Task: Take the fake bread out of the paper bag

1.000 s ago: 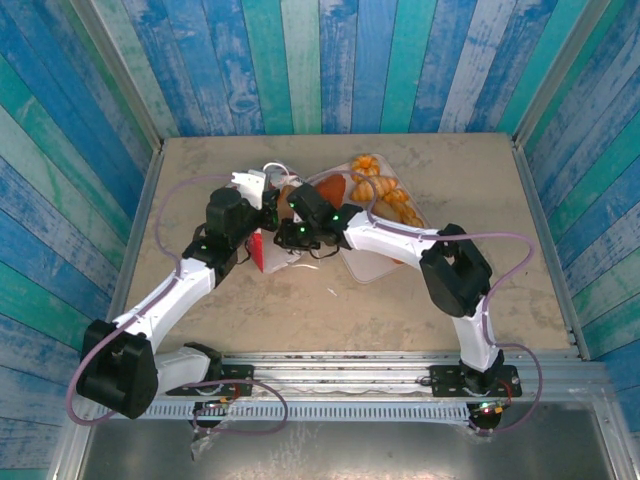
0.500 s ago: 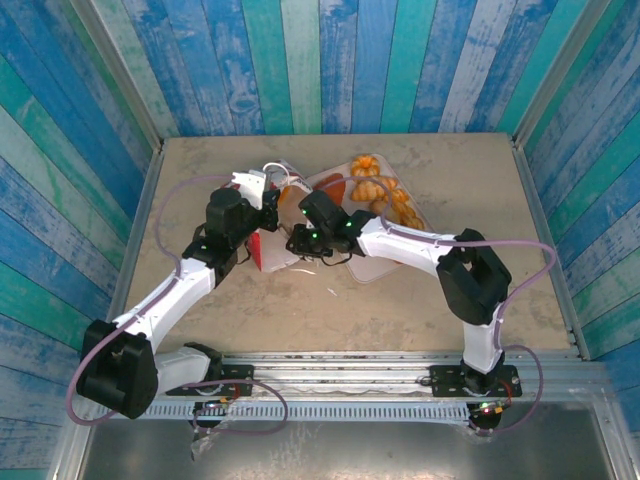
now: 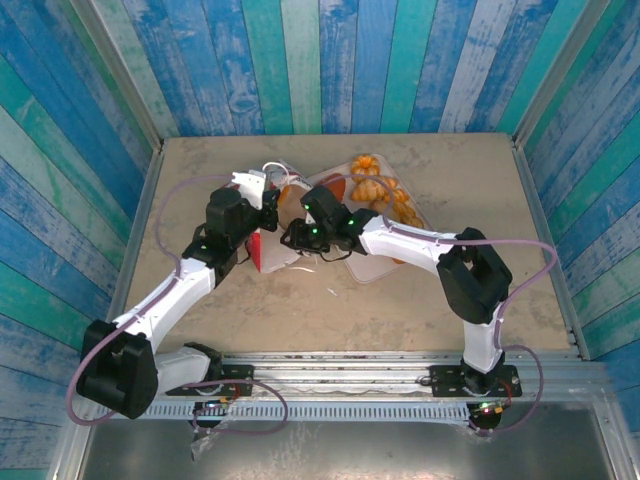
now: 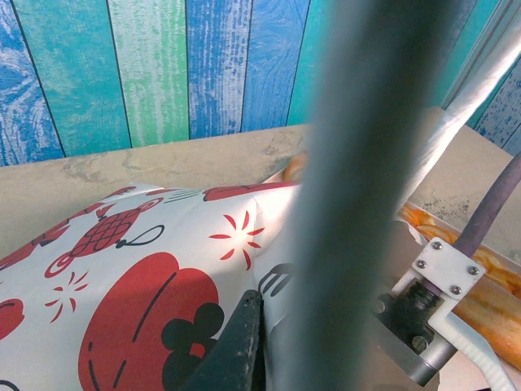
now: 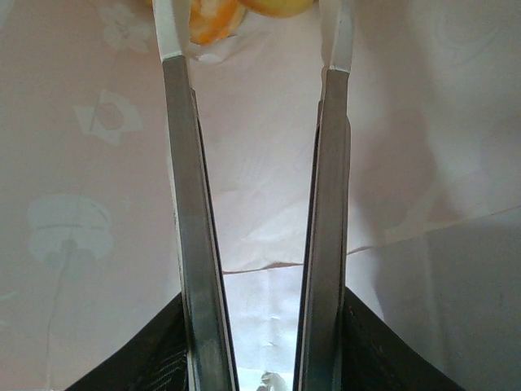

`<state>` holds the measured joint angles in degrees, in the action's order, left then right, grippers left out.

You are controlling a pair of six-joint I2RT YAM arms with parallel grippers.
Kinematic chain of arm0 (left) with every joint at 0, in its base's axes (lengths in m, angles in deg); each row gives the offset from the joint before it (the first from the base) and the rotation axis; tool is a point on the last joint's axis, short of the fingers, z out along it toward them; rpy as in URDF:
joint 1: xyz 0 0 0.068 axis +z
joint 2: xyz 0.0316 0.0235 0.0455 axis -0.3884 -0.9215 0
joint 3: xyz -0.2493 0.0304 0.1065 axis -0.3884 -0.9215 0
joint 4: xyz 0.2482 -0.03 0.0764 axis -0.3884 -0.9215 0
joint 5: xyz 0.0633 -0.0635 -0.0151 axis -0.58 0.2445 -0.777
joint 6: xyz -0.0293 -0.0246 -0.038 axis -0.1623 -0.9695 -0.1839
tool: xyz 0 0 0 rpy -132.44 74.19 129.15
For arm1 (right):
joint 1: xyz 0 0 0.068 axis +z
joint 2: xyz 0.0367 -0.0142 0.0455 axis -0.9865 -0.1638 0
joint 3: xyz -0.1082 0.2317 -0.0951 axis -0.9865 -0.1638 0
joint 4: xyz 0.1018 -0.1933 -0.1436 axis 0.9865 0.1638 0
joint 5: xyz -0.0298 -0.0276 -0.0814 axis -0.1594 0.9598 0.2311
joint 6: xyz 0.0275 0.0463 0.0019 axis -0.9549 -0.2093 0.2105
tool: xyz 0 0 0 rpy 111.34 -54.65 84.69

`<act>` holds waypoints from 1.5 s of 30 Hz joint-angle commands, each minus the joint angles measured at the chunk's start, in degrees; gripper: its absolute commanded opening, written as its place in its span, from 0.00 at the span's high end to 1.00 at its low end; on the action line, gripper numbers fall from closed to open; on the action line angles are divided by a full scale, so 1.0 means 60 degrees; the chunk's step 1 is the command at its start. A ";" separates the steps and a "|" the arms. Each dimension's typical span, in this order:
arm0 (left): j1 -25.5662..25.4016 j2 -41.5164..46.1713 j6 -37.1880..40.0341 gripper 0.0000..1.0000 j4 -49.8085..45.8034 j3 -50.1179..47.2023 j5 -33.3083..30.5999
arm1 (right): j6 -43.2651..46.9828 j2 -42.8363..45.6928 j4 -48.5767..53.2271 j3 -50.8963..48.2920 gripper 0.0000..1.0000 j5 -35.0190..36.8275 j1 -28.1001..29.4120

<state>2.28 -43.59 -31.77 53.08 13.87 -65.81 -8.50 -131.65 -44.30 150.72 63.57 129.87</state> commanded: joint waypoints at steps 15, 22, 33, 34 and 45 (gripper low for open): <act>-0.0013 0.0017 0.0015 0.92 -0.0081 0.0270 0.0014 | 0.0198 -0.0671 0.0109 0.0684 0.57 -0.0311 -0.0284; -0.0013 0.0056 0.0030 0.92 -0.0076 0.0269 0.0020 | 0.0212 -0.1029 -0.0012 0.0850 0.60 -0.0642 -0.0312; -0.0013 -0.0017 -0.0064 0.92 -0.0012 0.0280 -0.0055 | 0.0403 -0.0350 -0.0224 0.0388 0.76 -0.0561 -0.0292; -0.0005 -0.0017 -0.0073 0.92 -0.0001 0.0276 -0.0112 | 0.0400 -0.0221 -0.0247 0.0310 0.77 -0.0562 -0.0286; -0.0013 0.0096 -0.0278 0.93 -0.0133 0.0213 -0.1034 | 0.0389 0.1586 -0.0277 -0.1006 0.81 -0.0402 -0.0255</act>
<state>2.21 -43.59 -32.42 52.40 13.98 -69.51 -7.03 -126.53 -44.71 146.22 60.71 128.47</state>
